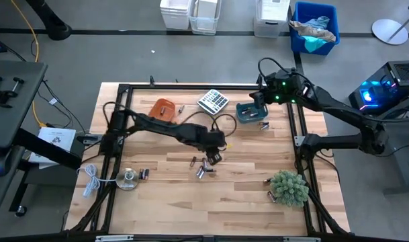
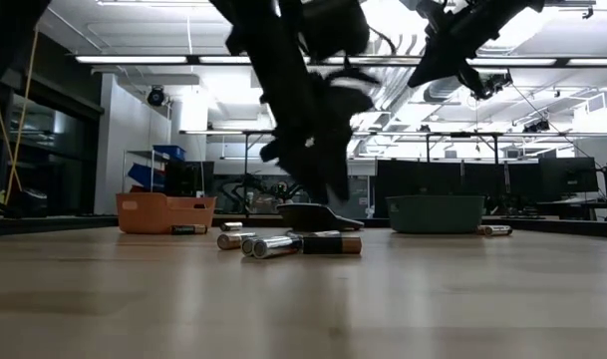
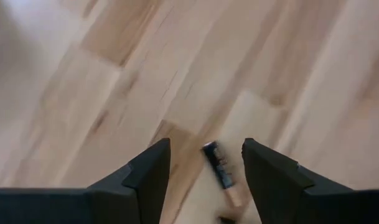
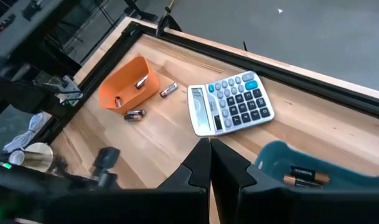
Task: Sort batteries
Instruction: Put the golden battery into the blue bin
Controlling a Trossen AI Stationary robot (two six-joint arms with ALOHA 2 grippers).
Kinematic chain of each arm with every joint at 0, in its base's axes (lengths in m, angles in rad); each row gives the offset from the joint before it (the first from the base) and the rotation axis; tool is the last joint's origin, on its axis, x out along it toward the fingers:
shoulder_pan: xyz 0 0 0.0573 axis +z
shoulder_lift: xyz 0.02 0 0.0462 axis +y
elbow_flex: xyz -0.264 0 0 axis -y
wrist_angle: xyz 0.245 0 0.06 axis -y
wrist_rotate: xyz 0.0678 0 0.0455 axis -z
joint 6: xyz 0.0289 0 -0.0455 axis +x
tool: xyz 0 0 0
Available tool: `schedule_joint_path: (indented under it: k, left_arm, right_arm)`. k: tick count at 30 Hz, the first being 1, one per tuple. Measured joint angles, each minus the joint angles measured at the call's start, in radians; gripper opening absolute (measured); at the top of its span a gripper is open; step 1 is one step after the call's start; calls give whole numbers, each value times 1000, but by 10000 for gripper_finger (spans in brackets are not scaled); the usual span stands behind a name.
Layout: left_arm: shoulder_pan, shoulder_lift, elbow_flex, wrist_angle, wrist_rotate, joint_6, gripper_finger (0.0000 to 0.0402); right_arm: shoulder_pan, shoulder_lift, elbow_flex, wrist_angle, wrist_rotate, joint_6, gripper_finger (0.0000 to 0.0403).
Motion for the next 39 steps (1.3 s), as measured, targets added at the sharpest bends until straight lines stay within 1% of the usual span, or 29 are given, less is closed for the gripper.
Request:
schedule_joint_path:
  k: [5, 7, 10, 13, 18, 21, 23, 25, 27, 28, 29, 31, 34, 35, 37, 39]
  left_arm:
    - [-3, 24, -8, -8, -3, -79, 182]
    - [-3, 29, -18, -9, 3, -91, 182]
    - [-4, 41, -19, 34, 27, -96, 182]
    - [-9, 58, -18, 30, 39, -125, 182]
    - [-16, 93, -15, 7, 62, -126, 182]
    - [-23, 116, -14, 7, 56, -90, 175]
    - [-22, 118, -14, 3, 55, -70, 154]
    - [-17, 114, -15, -6, 52, -57, 110]
    - [-2, 102, -16, -9, 64, -17, 48]
    - [6, 94, -17, -6, 77, 5, 30]
    - [15, 86, -18, 4, 86, 31, 26]
    - [35, 68, -24, 40, 95, 86, 26]
    - [83, 9, -25, 143, 107, 183, 26]
    - [99, -17, -24, 199, 111, 218, 26]
    - [133, -47, -16, 364, 127, 283, 26]
    - [171, -48, -17, 512, 162, 320, 26]
  right_arm:
    - [0, 1, 0, -4, 2, 2, 0]
    - [0, 2, 0, -4, 3, 2, 0]
    - [0, 1, 0, -4, 3, 0, 0]
    - [0, 1, 0, -4, 3, -2, 0]
    - [0, 1, 0, -5, 7, -24, 0]
    - [0, 1, 0, -6, 24, -24, 0]
    - [0, 1, 0, -5, 29, -23, 0]
    - [0, 1, 0, -6, 29, -24, 0]
    - [0, 1, 0, -6, 30, -24, 0]
    - [0, 1, 0, -6, 30, -24, 0]
    - [0, 1, 0, -6, 30, -24, 0]
    - [0, 1, 0, -4, 30, -24, 0]
    - [0, 0, 0, -4, 29, -20, 0]
    - [-1, -4, 0, -4, 24, -20, 0]
    - [-1, -15, 2, 4, 22, -17, 0]
    - [-5, -29, 16, 3, 21, -13, 0]
